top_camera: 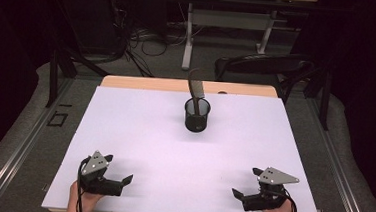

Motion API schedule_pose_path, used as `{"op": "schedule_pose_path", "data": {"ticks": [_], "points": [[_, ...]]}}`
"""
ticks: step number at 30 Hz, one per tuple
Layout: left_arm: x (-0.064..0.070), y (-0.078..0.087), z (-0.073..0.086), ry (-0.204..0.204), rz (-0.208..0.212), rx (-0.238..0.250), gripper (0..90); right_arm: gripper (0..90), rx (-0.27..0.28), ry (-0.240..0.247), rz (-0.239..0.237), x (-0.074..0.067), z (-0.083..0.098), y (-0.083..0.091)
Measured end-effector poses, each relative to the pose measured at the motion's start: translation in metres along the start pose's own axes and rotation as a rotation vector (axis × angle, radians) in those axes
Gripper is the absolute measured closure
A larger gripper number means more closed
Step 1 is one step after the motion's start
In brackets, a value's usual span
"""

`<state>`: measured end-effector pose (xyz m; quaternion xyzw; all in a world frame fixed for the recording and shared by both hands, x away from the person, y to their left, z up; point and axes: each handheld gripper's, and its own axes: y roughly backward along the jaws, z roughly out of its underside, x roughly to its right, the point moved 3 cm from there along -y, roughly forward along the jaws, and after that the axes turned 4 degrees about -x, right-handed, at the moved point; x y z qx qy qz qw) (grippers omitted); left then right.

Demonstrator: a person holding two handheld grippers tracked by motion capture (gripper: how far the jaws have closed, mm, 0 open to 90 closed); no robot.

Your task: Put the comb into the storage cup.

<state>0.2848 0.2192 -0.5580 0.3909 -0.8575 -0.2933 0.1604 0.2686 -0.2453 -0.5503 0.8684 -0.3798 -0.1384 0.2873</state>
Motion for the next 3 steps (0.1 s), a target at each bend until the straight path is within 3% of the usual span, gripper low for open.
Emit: {"op": "schedule_pose_path", "data": {"ticks": [3], "points": [[0.0005, -0.0006, -0.0005, -0.006, 0.007, 0.0, 0.0, 0.0, 0.005, -0.002, 0.005, 0.0018, -0.0005, 0.0022]]}}
